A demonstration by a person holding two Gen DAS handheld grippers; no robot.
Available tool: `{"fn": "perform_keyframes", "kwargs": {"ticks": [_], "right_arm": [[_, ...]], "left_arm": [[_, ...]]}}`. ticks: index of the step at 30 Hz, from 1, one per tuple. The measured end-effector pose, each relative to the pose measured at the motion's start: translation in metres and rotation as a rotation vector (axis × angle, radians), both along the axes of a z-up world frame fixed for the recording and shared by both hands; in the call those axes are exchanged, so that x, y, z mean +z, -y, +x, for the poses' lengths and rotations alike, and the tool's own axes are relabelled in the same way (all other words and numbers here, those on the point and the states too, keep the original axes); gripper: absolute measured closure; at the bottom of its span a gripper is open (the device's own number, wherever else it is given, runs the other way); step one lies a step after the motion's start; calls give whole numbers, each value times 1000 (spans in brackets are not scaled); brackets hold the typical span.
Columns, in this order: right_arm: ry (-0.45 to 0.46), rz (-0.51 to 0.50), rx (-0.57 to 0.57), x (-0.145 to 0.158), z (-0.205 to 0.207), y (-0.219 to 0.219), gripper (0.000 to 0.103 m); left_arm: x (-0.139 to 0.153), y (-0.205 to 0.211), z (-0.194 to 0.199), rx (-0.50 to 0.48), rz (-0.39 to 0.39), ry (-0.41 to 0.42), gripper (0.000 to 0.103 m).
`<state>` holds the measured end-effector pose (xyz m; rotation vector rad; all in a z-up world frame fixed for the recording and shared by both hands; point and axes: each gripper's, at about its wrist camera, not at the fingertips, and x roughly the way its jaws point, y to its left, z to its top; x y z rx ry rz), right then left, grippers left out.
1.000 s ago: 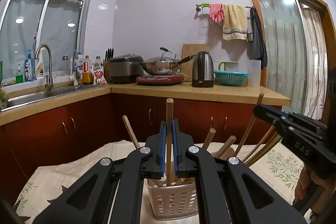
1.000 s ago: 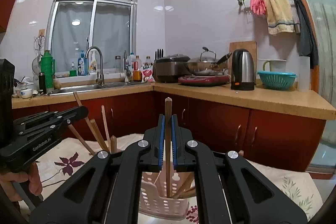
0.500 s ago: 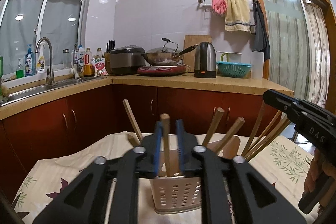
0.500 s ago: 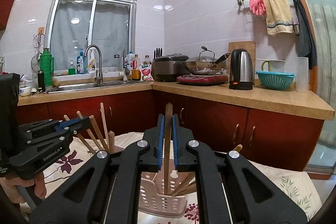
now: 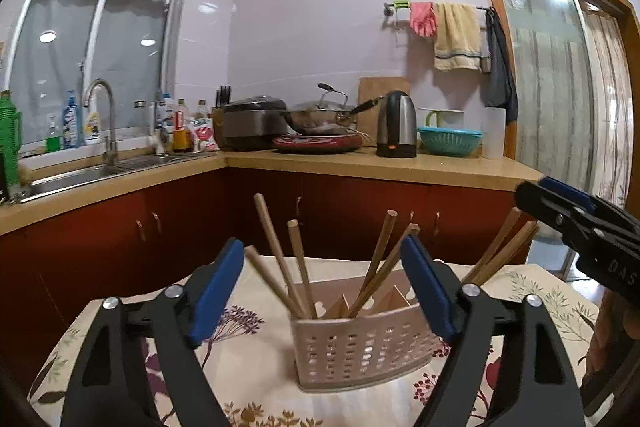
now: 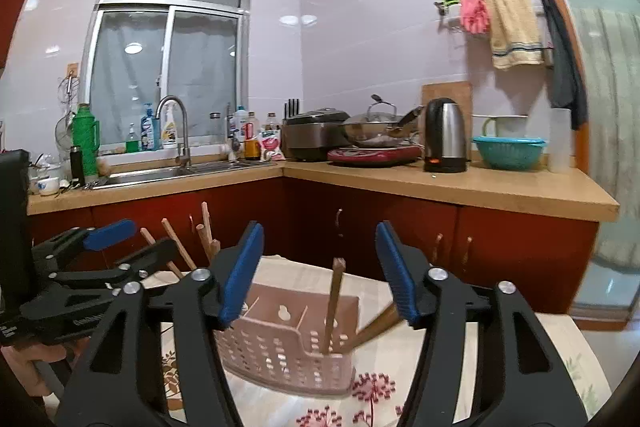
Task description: Organize utensils
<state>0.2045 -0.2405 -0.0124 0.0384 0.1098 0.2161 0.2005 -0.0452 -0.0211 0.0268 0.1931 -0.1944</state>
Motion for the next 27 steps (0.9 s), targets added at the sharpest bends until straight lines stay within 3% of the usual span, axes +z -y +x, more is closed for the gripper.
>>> {"fn": "perform_keyframes", "kwargs": {"ticks": [4, 9, 27], "right_arm": [[-27, 3, -46, -5, -27, 4, 27], [-66, 15, -109, -15, -71, 9, 21], [-91, -27, -164, -16, -174, 8, 16]], "left_arm": [[0, -4, -25, 37, -12, -22, 19], [-4, -5, -69, 65, -8, -42, 18], [6, -16, -175, 150, -3, -30, 17]]}}
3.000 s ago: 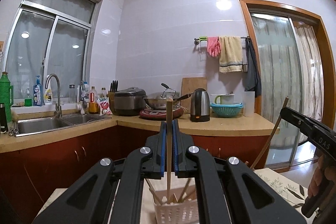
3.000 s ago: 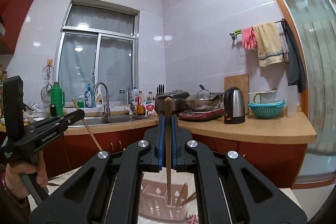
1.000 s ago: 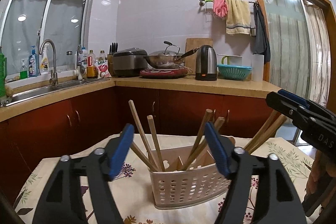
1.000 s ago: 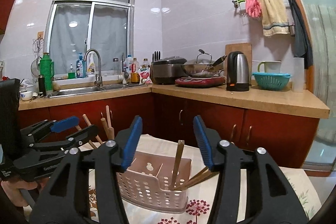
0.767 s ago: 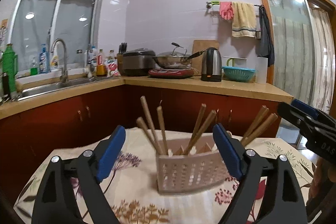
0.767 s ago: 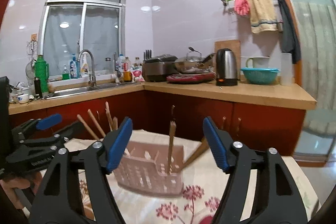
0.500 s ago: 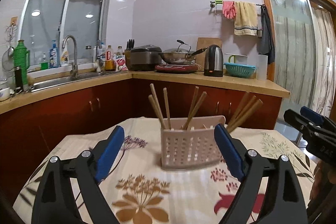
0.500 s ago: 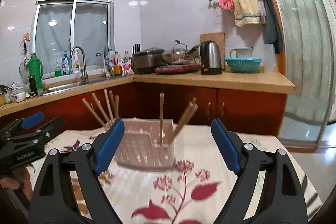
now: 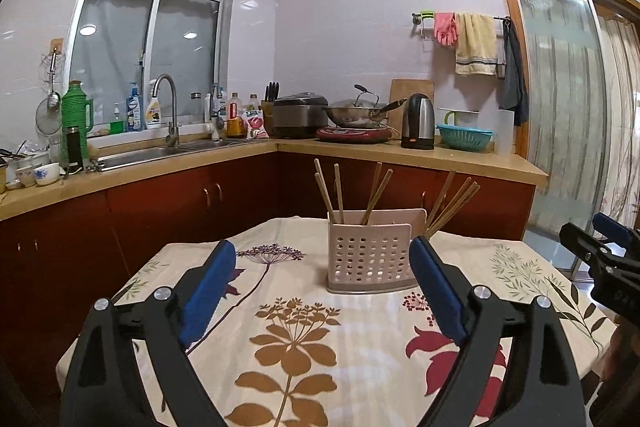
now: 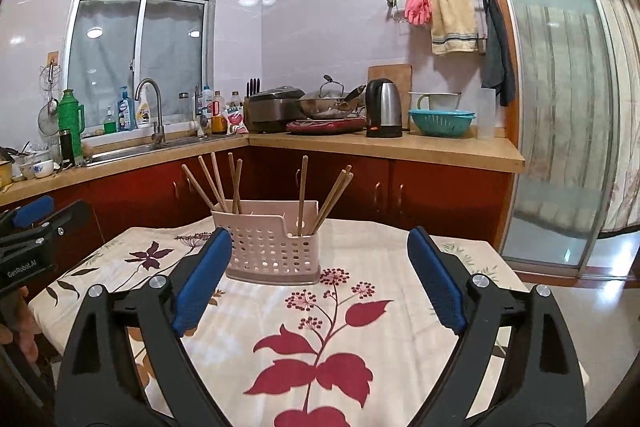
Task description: Organize utensils
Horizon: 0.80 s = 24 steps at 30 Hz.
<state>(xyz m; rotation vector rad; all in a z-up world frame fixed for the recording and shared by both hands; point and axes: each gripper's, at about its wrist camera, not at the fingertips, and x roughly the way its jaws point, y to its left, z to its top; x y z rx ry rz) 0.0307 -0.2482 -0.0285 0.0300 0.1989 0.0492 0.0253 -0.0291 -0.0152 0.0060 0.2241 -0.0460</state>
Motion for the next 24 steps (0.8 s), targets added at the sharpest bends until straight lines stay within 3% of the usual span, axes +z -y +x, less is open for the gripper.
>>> {"fn": "perform_keyframes", "kwargs": {"ticks": [24], "right_arm": [[49, -10, 3, 12, -30, -2, 15]], "left_arm": [[4, -3, -33, -3, -1, 41, 17]]}}
